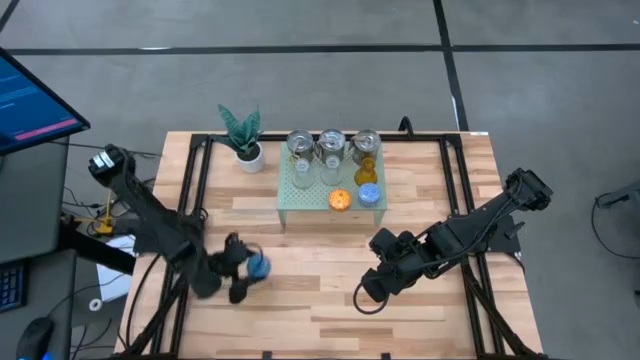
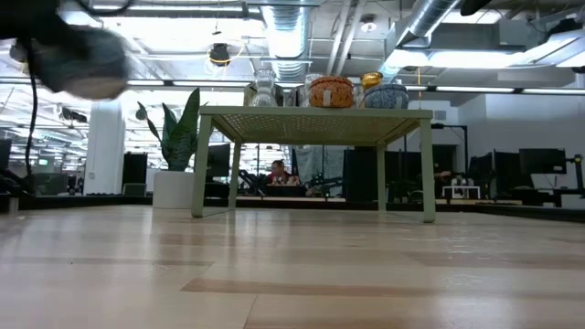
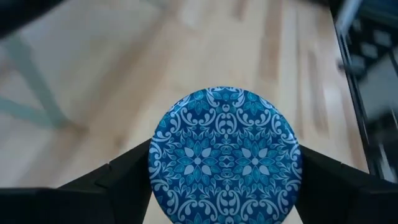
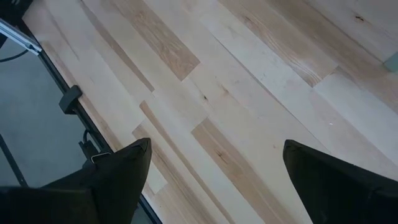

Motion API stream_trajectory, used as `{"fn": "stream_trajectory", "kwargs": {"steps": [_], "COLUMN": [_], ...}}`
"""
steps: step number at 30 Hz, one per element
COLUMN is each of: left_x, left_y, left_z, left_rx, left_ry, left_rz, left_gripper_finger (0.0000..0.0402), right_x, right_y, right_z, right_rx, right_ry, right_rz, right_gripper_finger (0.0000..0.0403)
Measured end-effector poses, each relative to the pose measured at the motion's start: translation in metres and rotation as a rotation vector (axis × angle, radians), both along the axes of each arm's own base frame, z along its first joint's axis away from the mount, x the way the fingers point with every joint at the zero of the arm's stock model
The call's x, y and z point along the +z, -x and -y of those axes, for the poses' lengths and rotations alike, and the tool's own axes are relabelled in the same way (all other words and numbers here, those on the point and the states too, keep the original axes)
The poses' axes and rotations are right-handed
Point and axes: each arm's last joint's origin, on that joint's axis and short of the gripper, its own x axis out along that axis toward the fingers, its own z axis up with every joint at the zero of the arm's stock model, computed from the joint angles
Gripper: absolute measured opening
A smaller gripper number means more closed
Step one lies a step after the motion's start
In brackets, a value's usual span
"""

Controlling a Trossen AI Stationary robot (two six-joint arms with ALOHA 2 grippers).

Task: Pick & Place candle stick holders
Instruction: Put the blue scented candle on the shelf

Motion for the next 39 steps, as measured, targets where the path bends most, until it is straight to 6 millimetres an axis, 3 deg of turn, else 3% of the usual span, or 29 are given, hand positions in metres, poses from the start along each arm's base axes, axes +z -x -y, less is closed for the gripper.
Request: {"fn": "stream_trajectory", "kwargs": {"steps": [7,15,23,32,39], "left_x": [0.033,0.043,0.029,0.045,0.040], "left_y": [-0.013,-0.033,-0.055,-0.086,-0.106], "left_z": [-0.053,-0.089,-0.098,-0.096,-0.100], "left_rx": [0.207,0.347,0.412,0.423,0.456], "left_ry": [-0.080,-0.167,-0.214,-0.262,-0.282], "left_rz": [0.139,0.182,0.133,0.122,0.079], "left_gripper_finger": [0.0308,0.0308,0.0308,0.0308,0.0308], "right_x": [0.000,0.001,0.001,0.001,0.001], "right_y": [0.000,-0.004,-0.012,-0.014,-0.014], "right_z": [0.000,0.006,0.018,0.021,0.020], "right_rx": [0.000,-0.036,-0.055,-0.067,-0.064], "right_ry": [0.001,0.020,0.028,0.027,0.022], "right_rz": [0.000,0.024,0.035,0.034,0.038], "right_gripper_finger": [0.0353,0.0353,0.0353,0.0353,0.0353]}}
